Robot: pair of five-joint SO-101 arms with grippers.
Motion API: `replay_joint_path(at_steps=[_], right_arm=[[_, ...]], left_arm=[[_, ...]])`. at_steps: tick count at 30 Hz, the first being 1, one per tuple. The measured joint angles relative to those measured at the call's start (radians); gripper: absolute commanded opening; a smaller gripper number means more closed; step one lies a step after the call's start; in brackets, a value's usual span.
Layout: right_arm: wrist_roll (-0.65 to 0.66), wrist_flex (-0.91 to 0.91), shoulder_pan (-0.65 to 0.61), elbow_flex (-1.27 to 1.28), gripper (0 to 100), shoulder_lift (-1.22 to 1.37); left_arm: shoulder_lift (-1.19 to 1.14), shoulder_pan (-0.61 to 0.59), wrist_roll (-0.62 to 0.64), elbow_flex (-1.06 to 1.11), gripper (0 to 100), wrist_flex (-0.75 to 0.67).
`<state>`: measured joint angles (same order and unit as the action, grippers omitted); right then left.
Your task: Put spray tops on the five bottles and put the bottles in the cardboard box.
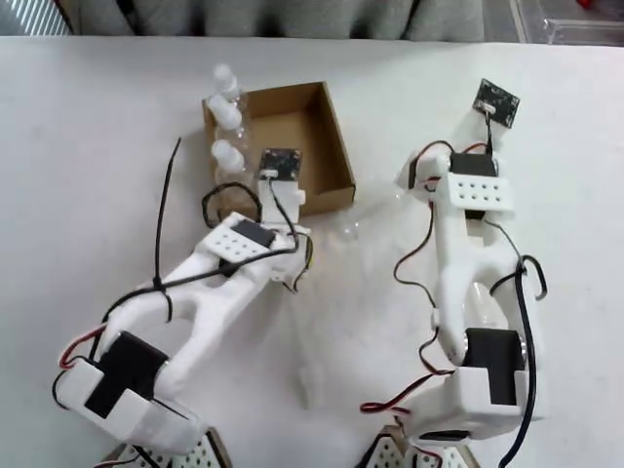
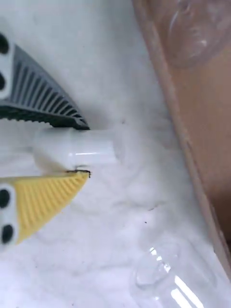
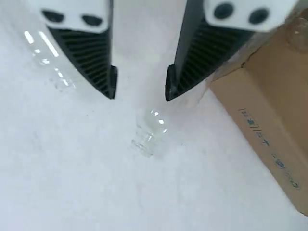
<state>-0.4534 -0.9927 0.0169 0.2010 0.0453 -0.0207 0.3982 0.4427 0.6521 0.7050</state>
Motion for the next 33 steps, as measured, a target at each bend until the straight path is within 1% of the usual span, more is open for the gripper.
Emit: replay_joint_path(at_steps=[3,7,13,24,28,30,33], right_arm=[[-0.086,0.0,-0.031,0.0,21.9,0.0],[-0.15,0.044,-0.078,-0.002,22.2,0.051],[-0.242,0.058,-0.08,-0.123,22.4,0.213],[-0.261,-0.023,-0.063,-0.442,22.4,0.522],[-0.261,-0.089,-0.061,-0.552,21.7,0.608],[-0.259,-0.121,-0.064,-0.597,19.0,0.643],[-0.259,-0.195,-0.063,-0.669,7.7,0.681]], left_arm=[[0.0,0.0,0.0,0.0,2,0.0],[0.0,0.0,0.0,0.0,2,0.0],[0.0,0.0,0.0,0.0,2,0.0],[0.0,0.0,0.0,0.0,2,0.0],[0.0,0.0,0.0,0.018,2,0.0],[0.0,0.0,-0.002,0.018,2,0.0],[0.0,0.0,0.0,0.018,2,0.0]])
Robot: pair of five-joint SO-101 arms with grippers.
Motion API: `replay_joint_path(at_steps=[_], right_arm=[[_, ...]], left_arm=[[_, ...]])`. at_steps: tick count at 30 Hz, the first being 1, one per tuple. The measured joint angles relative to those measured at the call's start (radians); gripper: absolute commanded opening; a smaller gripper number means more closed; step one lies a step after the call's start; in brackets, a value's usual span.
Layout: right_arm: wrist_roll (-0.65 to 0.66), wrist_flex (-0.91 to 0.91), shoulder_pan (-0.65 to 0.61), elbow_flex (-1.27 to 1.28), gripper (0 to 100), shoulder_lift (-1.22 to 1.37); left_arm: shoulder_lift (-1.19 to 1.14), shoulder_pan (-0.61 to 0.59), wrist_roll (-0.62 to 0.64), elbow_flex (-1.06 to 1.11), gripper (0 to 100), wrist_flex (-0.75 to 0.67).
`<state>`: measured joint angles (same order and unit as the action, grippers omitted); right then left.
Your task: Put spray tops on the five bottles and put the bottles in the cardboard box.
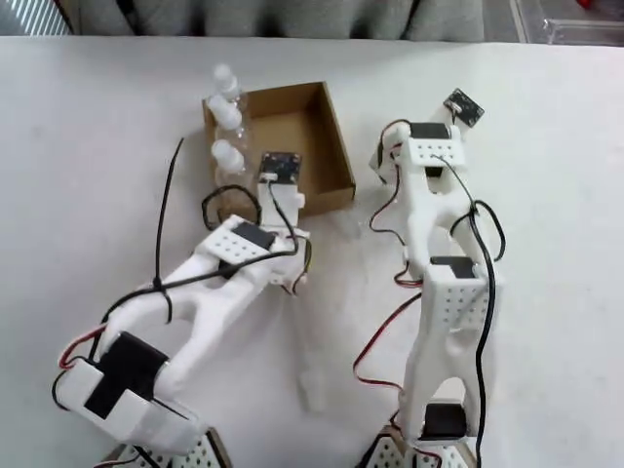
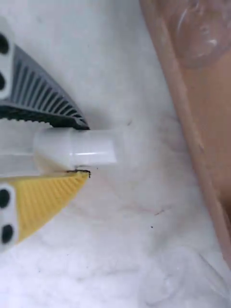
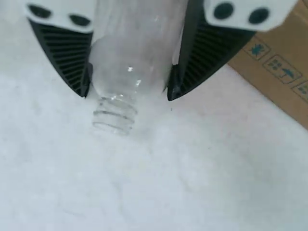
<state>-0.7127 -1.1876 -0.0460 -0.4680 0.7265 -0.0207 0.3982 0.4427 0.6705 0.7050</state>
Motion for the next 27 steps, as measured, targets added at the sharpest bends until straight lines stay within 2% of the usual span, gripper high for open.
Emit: replay_joint_path(at_steps=[2,4,8,13,20,27], right_arm=[[0.0,-0.052,0.005,-0.04,1.2,0.017],[0.008,-0.101,0.012,-0.075,2.3,0.029],[0.106,-0.169,0.017,-0.127,1.6,0.035],[0.132,-0.221,0.018,-0.135,1.6,0.035],[0.133,-0.255,0.018,-0.135,1.6,0.035],[0.161,-0.262,0.018,-0.135,1.6,0.035]], left_arm=[[0.0,0.0,0.0,0.0,2,0.0],[0.0,0.0,0.0,0.0,2,0.0],[0.0,0.0,0.0,0.0,2,0.0],[0.018,0.026,-0.003,0.014,2,0.006],[0.221,0.029,-0.092,0.155,2,0.006],[0.506,0.028,-0.11,0.298,2,0.006]])
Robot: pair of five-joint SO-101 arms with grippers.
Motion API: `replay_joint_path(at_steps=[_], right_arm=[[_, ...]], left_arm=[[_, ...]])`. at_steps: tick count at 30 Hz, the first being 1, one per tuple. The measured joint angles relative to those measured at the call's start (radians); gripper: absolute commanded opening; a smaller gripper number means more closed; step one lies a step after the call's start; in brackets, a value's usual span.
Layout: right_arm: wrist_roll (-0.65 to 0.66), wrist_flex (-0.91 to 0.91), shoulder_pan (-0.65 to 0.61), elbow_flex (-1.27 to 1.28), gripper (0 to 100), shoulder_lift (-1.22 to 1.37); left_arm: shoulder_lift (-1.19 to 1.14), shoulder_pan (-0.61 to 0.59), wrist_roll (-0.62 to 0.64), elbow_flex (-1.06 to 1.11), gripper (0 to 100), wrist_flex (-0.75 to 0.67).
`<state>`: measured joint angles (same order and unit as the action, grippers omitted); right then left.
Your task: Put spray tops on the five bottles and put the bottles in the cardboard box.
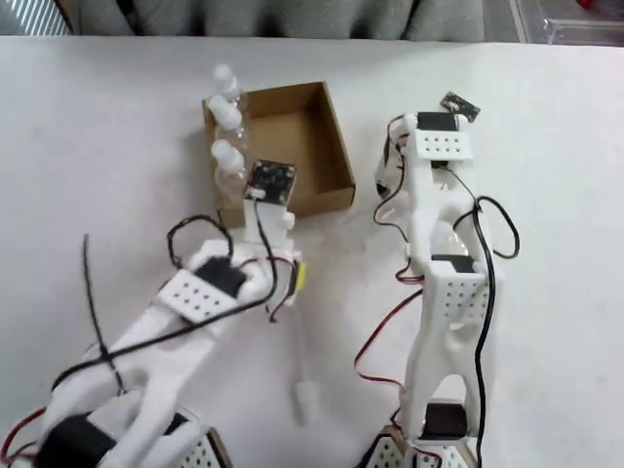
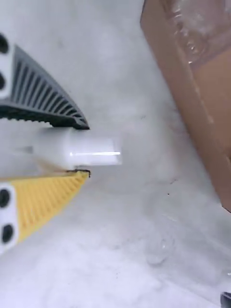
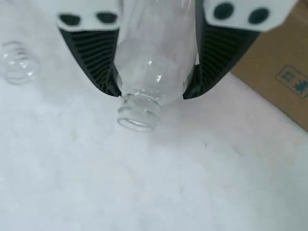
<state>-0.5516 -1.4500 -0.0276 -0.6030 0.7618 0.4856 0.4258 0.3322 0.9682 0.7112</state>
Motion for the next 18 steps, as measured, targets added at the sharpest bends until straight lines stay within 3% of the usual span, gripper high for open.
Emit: replay_joint_path(at_steps=[4,10,18], right_arm=[[0.011,0.0,0.0,0.0,1.6,0.0],[0.017,-0.002,0.0,0.0,1.6,0.0],[0.032,-0.029,0.0,0.0,1.6,0.0]], left_arm=[[0.144,0.0,0.0,0.094,2,-0.043],[0.308,-0.041,-0.002,0.239,2,-0.229],[0.505,-0.066,-0.002,0.324,2,-0.255]])
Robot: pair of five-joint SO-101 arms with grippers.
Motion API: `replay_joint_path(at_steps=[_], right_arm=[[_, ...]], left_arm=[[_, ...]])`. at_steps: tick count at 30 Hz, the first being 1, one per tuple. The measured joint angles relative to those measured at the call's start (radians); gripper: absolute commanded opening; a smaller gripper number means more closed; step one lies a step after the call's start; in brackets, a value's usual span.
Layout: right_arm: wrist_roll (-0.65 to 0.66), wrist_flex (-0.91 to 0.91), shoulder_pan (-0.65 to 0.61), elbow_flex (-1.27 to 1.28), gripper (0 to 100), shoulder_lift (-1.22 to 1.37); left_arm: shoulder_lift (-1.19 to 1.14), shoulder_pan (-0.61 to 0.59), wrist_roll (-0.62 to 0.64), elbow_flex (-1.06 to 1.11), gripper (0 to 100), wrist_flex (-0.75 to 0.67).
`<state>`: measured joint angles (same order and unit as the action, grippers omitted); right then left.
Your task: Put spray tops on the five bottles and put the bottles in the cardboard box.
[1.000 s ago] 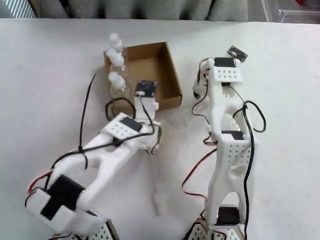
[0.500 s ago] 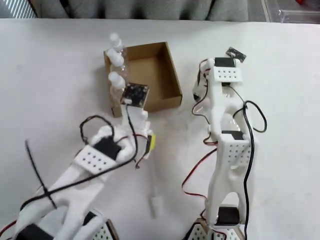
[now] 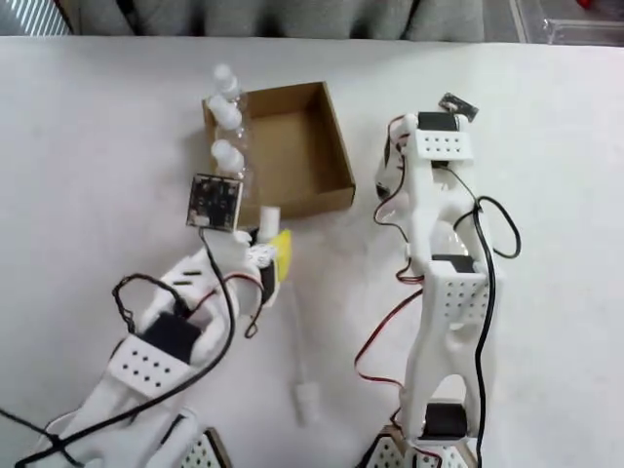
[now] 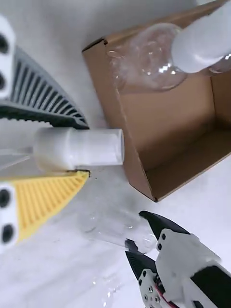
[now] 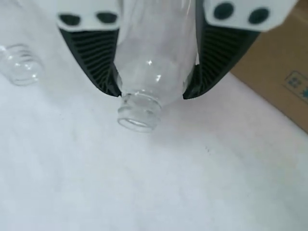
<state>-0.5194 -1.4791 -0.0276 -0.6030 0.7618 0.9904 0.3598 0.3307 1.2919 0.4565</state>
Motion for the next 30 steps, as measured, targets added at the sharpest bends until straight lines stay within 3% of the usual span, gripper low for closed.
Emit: replay_joint_path(at_steps=[8,18,25,30], right_arm=[[0.041,-0.063,0.0,0.0,1.6,-0.078],[0.06,-0.141,0.0,0.0,1.6,-0.12],[0.06,-0.193,-0.023,0.005,1.6,-0.172],[0.06,-0.195,-0.031,0.112,1.6,-0.258]], left_arm=[[0.146,-0.002,0.0,0.049,2,0.0],[0.153,-0.005,0.0,0.049,2,0.006],[0.155,-0.041,0.0,0.048,2,0.11],[0.155,-0.051,0.0,0.048,2,0.11]])
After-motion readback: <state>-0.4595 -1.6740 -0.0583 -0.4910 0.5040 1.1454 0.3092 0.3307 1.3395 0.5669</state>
